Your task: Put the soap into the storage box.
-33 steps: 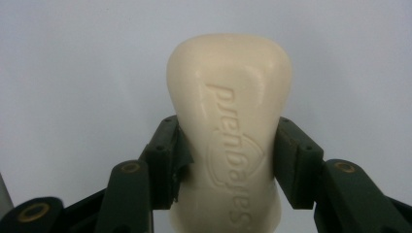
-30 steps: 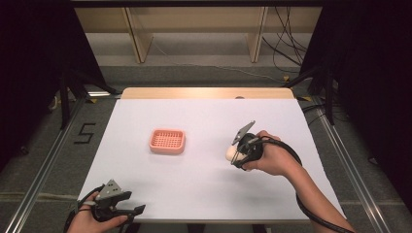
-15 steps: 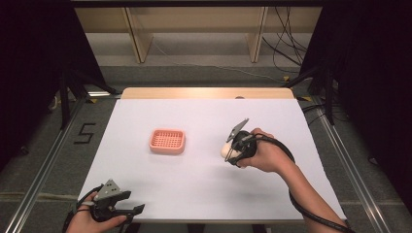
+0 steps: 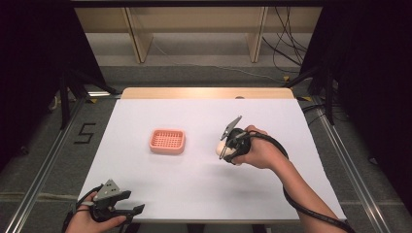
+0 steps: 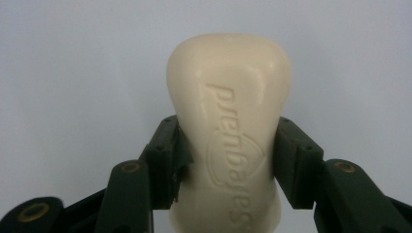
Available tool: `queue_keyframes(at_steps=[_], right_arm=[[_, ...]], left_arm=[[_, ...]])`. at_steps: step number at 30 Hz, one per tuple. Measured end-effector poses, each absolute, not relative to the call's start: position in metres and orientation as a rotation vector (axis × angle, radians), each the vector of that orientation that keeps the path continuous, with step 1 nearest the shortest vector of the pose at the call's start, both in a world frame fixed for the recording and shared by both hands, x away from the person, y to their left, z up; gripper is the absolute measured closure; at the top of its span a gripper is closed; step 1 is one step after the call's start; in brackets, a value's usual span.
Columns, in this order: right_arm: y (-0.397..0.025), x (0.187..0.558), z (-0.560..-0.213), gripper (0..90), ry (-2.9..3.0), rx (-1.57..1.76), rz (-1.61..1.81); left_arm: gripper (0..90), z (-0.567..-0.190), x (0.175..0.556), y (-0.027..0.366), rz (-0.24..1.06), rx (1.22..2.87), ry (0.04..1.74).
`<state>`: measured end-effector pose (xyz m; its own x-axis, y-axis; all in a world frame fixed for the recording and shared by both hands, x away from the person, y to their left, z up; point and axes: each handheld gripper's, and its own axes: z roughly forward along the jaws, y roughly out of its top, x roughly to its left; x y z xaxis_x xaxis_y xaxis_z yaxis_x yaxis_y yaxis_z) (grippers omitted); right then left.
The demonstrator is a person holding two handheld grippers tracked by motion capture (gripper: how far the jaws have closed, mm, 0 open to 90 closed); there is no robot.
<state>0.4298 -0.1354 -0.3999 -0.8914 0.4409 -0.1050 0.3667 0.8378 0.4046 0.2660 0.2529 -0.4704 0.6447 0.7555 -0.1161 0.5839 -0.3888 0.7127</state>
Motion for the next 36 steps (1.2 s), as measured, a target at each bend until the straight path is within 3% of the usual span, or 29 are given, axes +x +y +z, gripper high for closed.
queue_keyframes(at_steps=[36], right_arm=[[-0.098,0.455,-0.398,50.6,2.844,0.527,0.566]], left_arm=[[28.3,-0.472,0.264,0.257,0.290,2.091,1.058]])
